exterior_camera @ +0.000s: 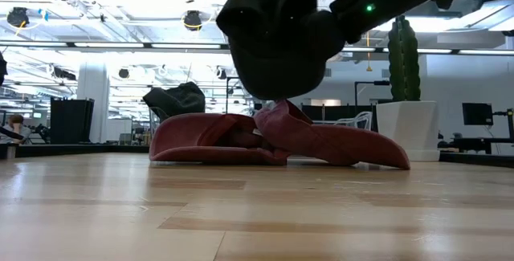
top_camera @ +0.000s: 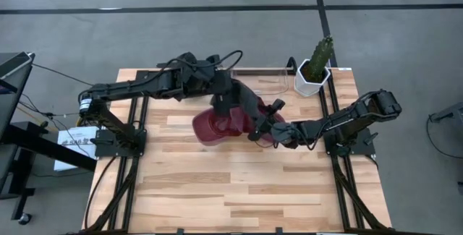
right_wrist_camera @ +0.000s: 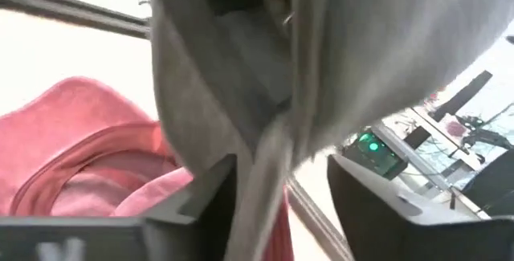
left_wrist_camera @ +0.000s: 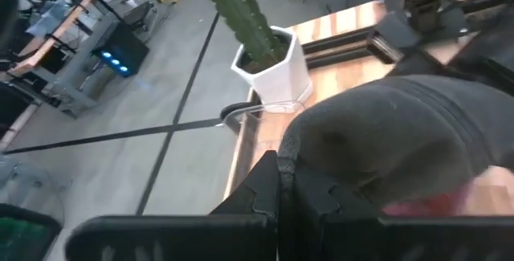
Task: Pick & Place hat
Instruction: Put the black cap into the left transparent bin
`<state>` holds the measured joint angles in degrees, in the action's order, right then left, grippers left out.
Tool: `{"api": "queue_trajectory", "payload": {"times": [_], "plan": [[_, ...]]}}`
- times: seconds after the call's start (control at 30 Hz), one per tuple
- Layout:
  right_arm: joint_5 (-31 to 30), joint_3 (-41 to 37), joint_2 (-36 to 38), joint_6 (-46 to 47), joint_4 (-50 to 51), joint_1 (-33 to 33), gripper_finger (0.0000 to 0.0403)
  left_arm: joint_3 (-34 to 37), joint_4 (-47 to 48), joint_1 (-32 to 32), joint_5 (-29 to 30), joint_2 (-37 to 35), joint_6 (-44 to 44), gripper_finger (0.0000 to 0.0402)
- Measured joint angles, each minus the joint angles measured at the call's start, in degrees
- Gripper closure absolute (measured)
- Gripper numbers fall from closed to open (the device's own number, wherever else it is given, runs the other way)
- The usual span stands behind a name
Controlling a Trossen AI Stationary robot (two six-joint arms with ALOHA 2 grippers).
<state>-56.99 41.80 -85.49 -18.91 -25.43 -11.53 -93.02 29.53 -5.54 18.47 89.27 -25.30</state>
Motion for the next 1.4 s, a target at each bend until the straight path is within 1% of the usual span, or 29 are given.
{"api": "queue_trajectory", "payload": {"times": [0.13,0.23,0.5,0.83,0.9,1.13,1.27,1.4], "plan": [[0.1,0.0,0.0,0.5,2.9,0.0,0.0160,0.0,0.0,-0.7,3.2,-0.4,-3.2,0.0391],[0.1,0.0,0.0,0.9,3.6,0.0,0.0144,0.0,0.0,-1.2,5.2,-1.3,-6.4,0.0391],[0.1,0.0,0.0,0.9,3.6,0.0,0.0138,0.0,-0.1,-4.3,5.6,-2.8,-16.3,0.0391],[0.1,0.0,0.0,0.9,3.9,0.0,0.0138,0.0,-0.3,-9.8,5.1,-3.1,-32.9,0.0391],[0.1,0.0,0.0,0.9,4.2,0.0,0.0138,0.0,-0.3,-10.9,3.3,-3.1,-36.1,0.0391],[0.1,0.0,0.0,0.9,4.4,0.0,0.0138,0.0,-0.2,-14.5,-6.0,-3.1,-46.0,0.0391],[0.1,0.0,0.0,1.0,4.4,0.0,0.0138,0.0,0.4,-17.6,-9.5,-3.1,-48.4,0.0391],[0.1,0.0,0.0,0.9,4.4,0.0,0.0138,0.0,3.6,-21.9,-15.9,-3.5,-49.7,0.0391]]}}
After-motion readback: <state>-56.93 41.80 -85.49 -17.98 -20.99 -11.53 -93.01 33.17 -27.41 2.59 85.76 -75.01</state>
